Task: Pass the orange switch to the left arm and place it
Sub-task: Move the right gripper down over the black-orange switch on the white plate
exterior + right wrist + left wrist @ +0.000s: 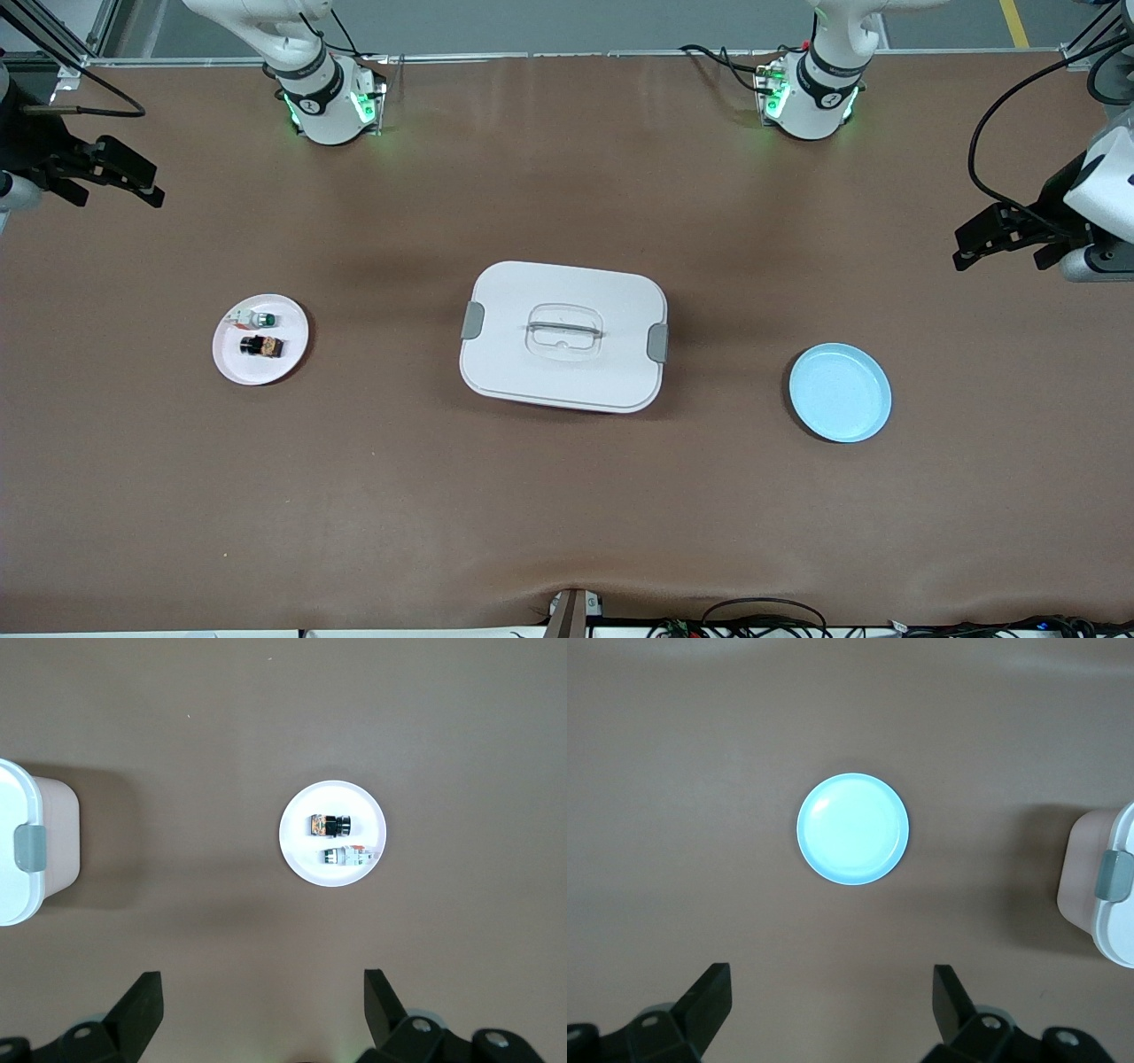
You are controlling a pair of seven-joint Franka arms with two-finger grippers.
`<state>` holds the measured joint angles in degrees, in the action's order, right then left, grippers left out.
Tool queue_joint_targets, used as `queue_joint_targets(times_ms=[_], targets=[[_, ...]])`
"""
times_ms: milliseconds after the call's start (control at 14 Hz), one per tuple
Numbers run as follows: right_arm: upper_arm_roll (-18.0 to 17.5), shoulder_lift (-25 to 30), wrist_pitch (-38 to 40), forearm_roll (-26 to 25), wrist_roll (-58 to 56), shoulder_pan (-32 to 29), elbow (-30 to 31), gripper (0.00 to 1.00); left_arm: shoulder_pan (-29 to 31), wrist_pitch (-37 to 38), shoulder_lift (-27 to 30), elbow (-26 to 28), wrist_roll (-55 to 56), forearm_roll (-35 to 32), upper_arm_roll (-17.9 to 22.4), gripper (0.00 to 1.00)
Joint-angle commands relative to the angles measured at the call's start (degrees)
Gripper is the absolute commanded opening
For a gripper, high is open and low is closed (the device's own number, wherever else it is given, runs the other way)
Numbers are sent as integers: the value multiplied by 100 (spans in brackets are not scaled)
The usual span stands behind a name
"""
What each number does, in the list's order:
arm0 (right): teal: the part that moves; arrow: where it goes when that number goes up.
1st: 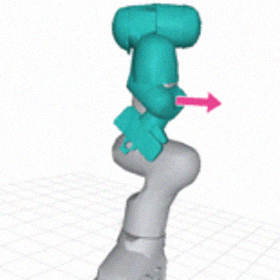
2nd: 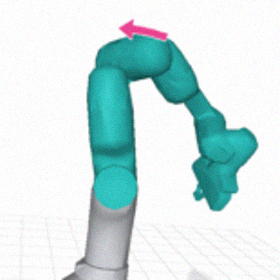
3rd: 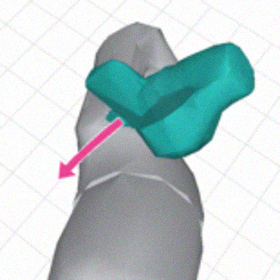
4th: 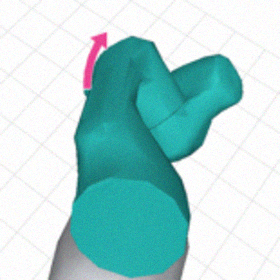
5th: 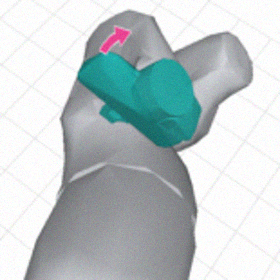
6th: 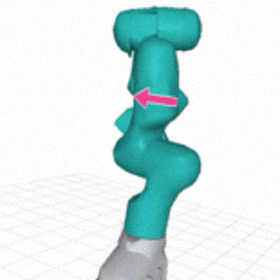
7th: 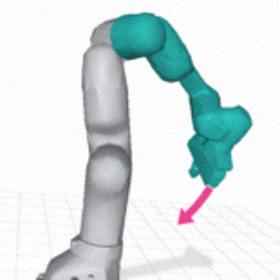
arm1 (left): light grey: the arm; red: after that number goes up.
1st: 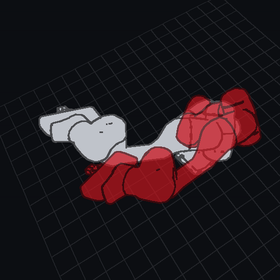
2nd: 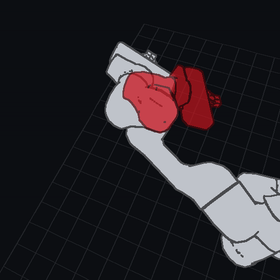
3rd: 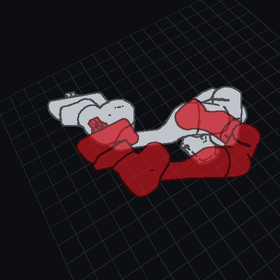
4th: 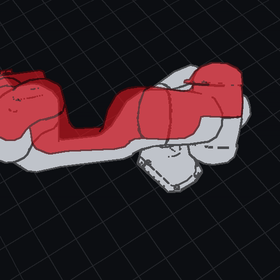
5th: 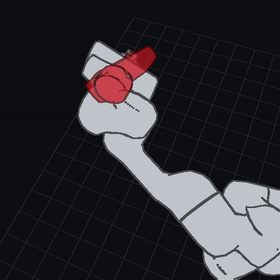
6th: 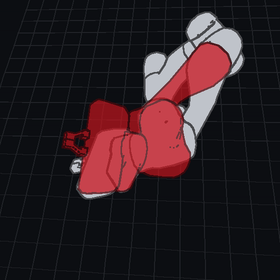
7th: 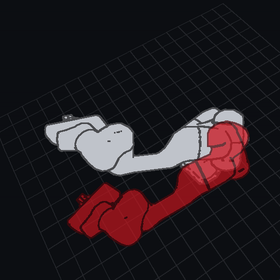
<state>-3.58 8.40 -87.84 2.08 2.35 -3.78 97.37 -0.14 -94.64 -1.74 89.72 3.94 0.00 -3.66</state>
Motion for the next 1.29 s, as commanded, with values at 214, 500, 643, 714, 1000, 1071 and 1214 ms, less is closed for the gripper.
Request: queue_joint_targets(times_ms=[214, 500, 643, 714, 1000, 1071, 1214], targets=[[-82, -417, 337, -85, -50, -35, -209, 100, 31, 121, 7, -112, 10, -35, -39, 100], [-73, -1243, 381, -76, -94, -96, -358, 100, 58, 121, -2, -112, 1, -26, -30, 100], [-47, -1471, 399, -68, -60, -123, -368, 100, 58, 121, -2, -112, 1, -35, -21, 100], [-29, -1760, 399, -59, -103, -140, -498, 100, 58, 129, 7, -112, 1, -26, -21, 100], [-29, -2088, 399, -76, -147, -369, -570, 100, 67, 138, 7, -112, -34, 87, -4, 100], [-29, -2088, 294, -76, -138, -369, -466, 100, 67, 138, 7, -112, -25, 175, 14, 100], [-38, -2097, -196, -41, -147, -483, -141, 100, 75, 138, -11, -112, 1, 176, 23, 100]])
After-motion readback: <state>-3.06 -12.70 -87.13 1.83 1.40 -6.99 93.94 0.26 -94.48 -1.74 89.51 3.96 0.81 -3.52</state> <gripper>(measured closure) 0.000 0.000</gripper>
